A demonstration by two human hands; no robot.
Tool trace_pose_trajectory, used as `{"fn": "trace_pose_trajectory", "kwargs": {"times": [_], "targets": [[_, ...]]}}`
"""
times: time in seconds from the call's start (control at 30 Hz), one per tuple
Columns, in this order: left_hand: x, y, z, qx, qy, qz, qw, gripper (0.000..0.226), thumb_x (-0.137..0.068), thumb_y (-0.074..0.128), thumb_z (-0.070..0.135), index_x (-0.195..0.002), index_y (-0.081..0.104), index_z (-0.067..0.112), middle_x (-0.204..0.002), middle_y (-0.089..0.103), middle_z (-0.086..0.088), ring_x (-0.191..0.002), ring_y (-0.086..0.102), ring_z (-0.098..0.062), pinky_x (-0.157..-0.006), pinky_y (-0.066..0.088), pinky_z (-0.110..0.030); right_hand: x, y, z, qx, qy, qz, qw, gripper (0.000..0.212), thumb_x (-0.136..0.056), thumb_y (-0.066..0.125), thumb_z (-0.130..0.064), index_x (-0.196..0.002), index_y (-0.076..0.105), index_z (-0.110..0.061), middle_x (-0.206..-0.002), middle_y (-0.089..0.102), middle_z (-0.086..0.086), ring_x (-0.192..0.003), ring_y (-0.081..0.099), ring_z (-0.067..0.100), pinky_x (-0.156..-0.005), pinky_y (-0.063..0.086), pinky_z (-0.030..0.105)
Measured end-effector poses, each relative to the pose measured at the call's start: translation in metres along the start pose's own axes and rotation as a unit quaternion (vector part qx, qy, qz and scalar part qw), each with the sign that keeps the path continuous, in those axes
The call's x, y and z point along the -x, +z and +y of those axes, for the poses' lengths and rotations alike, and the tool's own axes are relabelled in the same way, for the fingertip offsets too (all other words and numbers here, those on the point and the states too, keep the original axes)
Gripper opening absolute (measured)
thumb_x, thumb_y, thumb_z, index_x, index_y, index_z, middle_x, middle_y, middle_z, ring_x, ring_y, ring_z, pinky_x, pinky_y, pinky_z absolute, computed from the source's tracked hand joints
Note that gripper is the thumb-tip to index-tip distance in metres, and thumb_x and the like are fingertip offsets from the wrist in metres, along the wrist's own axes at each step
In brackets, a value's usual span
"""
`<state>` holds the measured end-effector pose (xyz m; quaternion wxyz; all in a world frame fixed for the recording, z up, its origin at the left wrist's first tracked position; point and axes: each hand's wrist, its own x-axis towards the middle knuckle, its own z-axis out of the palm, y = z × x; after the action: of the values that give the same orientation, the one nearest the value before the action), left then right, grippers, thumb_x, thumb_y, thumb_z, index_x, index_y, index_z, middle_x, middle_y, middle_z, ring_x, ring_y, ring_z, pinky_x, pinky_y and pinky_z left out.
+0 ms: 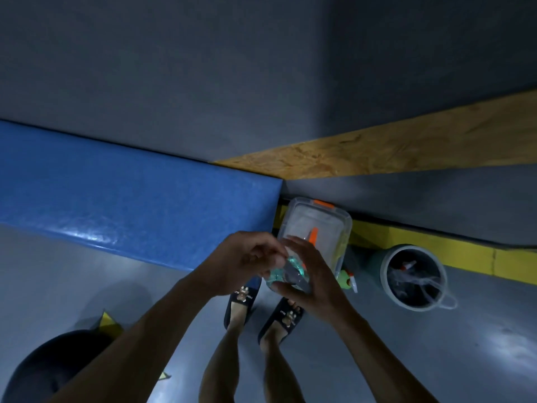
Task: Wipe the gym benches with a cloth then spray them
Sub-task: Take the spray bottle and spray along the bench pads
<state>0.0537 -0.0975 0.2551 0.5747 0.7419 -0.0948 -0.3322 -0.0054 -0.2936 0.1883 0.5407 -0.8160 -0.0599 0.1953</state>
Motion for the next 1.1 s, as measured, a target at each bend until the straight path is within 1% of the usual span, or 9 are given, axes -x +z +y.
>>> {"fn": "trace_pose_trajectory", "kwargs": {"times": [0.1, 0.2, 0.3, 0.4, 0.47, 0.6, 0.73, 0.9, 1.1], "targets": [[0.004, -0.007, -0.001, 0.078, -0.013, 0.009, 0.997, 0.007, -0.087, 0.068, 0.012, -0.094, 0.069, 0.010, -0.076, 0.068, -0.001, -0.068, 0.064, -0.014, -0.065, 0.052, -0.027, -0.005, 0.010, -0.024, -0.099, -0.008, -0.012, 0.995, 0.043, -0.092, 0.068, -0.021, -0.131, 0.053, -0.021, -0.112, 0.064, -0.003, -0.098, 0.065, 0.014, -0.076, 0.053, 0.030], [0.008, -0.014, -0.007, 0.094, -0.036, 0.011, 0.995, 0.008, -0.088, 0.066, 0.006, -0.095, 0.067, 0.002, -0.074, 0.067, -0.007, -0.067, 0.064, -0.017, -0.065, 0.053, -0.028, -0.005, 0.016, -0.027, -0.080, -0.008, -0.006, 0.997, 0.015, -0.095, 0.059, -0.018, -0.110, 0.060, -0.018, -0.085, 0.063, 0.004, -0.070, 0.060, 0.021, -0.059, 0.048, 0.043], [0.012, -0.015, -0.013, 0.117, -0.048, -0.001, 0.992, 0.010, -0.089, 0.065, 0.003, -0.096, 0.065, -0.004, -0.074, 0.067, -0.007, -0.067, 0.064, -0.021, -0.064, 0.054, -0.030, -0.003, 0.019, -0.027, -0.073, -0.030, -0.013, 0.997, 0.018, -0.093, 0.058, -0.010, -0.111, 0.058, -0.014, -0.089, 0.061, 0.006, -0.073, 0.060, 0.024, -0.063, 0.048, 0.045], [0.013, -0.015, -0.020, 0.140, -0.070, -0.003, 0.988, 0.015, -0.091, 0.063, 0.004, -0.097, 0.063, -0.009, -0.074, 0.065, -0.013, -0.065, 0.064, -0.024, -0.060, 0.054, -0.030, 0.000, 0.021, -0.031, -0.062, -0.026, -0.024, 0.997, 0.038, -0.089, 0.059, -0.003, -0.123, 0.055, -0.018, -0.098, 0.062, 0.001, -0.080, 0.062, 0.018, -0.067, 0.052, 0.033], [0.014, -0.015, -0.023, 0.137, -0.081, -0.008, 0.987, 0.015, -0.091, 0.063, 0.008, -0.096, 0.063, -0.007, -0.072, 0.066, -0.013, -0.063, 0.065, -0.023, -0.058, 0.053, -0.032, 0.002, 0.022, -0.029, -0.046, -0.008, -0.023, 0.999, 0.035, -0.087, 0.059, -0.006, -0.119, 0.058, -0.021, -0.092, 0.064, -0.004, -0.079, 0.063, 0.014, -0.066, 0.053, 0.033], [0.011, -0.015, -0.022, 0.008, -0.065, -0.029, 0.997, 0.015, -0.093, 0.063, 0.024, -0.088, 0.063, 0.010, -0.065, 0.064, 0.001, -0.059, 0.062, -0.013, -0.056, 0.049, -0.024, 0.006, 0.024, -0.023, -0.023, 0.000, -0.011, 1.000, 0.022, -0.088, 0.062, -0.004, -0.107, 0.063, -0.014, -0.074, 0.057, -0.019, -0.064, 0.057, 0.003, -0.056, 0.038, 0.011], [0.007, -0.015, -0.021, -0.114, -0.046, -0.020, 0.992, 0.027, -0.095, 0.056, 0.042, -0.072, 0.050, 0.031, -0.061, 0.055, 0.010, -0.058, 0.055, -0.002, -0.060, 0.042, -0.019, 0.006, 0.021, -0.025, -0.011, -0.002, -0.008, 1.000, 0.016, -0.087, 0.062, -0.003, -0.098, 0.061, -0.015, -0.070, 0.054, -0.019, -0.058, 0.053, 0.005, -0.055, 0.034, 0.009], [0.009, -0.014, -0.029, -0.127, -0.070, -0.027, 0.989, 0.041, -0.094, 0.047, 0.057, -0.073, 0.052, 0.021, -0.063, 0.051, 0.004, -0.059, 0.053, -0.008, -0.059, 0.045, -0.028, 0.007, 0.024, -0.025, 0.003, -0.017, -0.010, 1.000, 0.016, -0.087, 0.060, -0.007, -0.098, 0.059, -0.017, -0.069, 0.051, -0.020, -0.057, 0.050, 0.003, -0.054, 0.032, 0.008], [0.034, -0.013, -0.067, -0.056, -0.148, 0.088, 0.984, 0.032, -0.103, 0.041, 0.035, -0.088, 0.062, 0.016, -0.078, 0.066, -0.005, -0.066, 0.062, -0.007, -0.058, 0.045, -0.018, 0.006, 0.038, -0.014, 0.067, 0.012, -0.036, 0.997, 0.032, -0.083, 0.056, -0.030, -0.112, 0.063, -0.019, -0.079, 0.057, -0.018, -0.068, 0.057, 0.000, -0.060, 0.036, 0.005]]}}
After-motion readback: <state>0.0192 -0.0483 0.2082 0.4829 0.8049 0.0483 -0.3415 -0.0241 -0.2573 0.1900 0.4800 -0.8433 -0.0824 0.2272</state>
